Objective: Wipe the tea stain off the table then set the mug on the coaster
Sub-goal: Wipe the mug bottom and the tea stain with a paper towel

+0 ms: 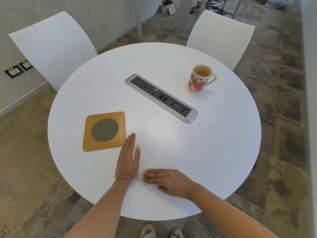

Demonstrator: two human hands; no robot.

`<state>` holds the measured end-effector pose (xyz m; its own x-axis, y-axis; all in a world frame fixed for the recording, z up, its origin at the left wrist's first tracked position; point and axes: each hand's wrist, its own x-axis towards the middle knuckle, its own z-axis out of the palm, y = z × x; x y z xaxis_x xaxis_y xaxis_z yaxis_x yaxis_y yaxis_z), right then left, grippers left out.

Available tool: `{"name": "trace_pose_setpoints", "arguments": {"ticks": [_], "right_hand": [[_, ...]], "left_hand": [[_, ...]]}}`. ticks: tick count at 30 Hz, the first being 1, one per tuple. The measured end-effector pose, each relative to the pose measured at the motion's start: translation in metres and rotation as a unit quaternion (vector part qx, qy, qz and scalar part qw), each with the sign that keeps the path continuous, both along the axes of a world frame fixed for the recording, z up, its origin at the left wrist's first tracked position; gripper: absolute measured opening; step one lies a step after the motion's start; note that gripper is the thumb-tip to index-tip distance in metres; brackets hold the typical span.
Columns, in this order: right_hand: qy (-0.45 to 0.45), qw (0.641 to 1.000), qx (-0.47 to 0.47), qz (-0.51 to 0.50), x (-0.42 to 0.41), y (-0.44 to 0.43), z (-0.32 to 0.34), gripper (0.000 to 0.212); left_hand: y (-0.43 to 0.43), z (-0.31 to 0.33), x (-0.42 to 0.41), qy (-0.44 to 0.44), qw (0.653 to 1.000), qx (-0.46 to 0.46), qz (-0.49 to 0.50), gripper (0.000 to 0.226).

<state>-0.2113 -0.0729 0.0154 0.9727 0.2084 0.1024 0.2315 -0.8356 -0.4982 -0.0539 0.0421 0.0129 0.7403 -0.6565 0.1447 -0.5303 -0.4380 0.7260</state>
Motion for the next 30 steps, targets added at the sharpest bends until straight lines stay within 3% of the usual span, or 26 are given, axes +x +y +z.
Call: {"name": "trace_pose_setpoints", "arguments": {"ticks": [5, 9, 15, 20, 22, 24, 30], "right_hand": [[-0.037, 0.998, -0.030, -0.052, -0.024, -0.016, 0.000, 0.039], [-0.057, 0.976, -0.041, -0.208, -0.043, -0.053, 0.001, 0.039], [-0.039, 0.889, -0.048, -0.454, -0.079, -0.093, 0.007, 0.051], [-0.020, 0.802, -0.075, -0.592, -0.068, -0.066, 0.004, 0.041], [-0.002, 0.785, -0.058, -0.617, -0.058, -0.052, 0.008, 0.036], [0.011, 0.787, -0.053, -0.615, -0.050, -0.036, 0.009, 0.037], [-0.050, 0.862, -0.081, -0.498, -0.030, 0.022, 0.013, 0.056]], "left_hand": [[0.001, -0.002, -0.001, 0.007, 1.000, 0.008, -0.001, 0.062], [0.002, -0.003, -0.002, 0.010, 1.000, 0.018, -0.002, 0.057], [0.001, -0.003, -0.003, 0.009, 1.000, 0.028, 0.000, 0.054], [0.002, -0.004, -0.003, 0.016, 0.999, 0.031, -0.001, 0.055], [0.002, -0.004, -0.003, 0.017, 0.999, 0.033, -0.001, 0.057], [0.001, -0.005, -0.002, 0.016, 0.999, 0.032, -0.004, 0.062], [0.000, -0.002, -0.003, 0.006, 1.000, 0.023, -0.004, 0.059]]}}
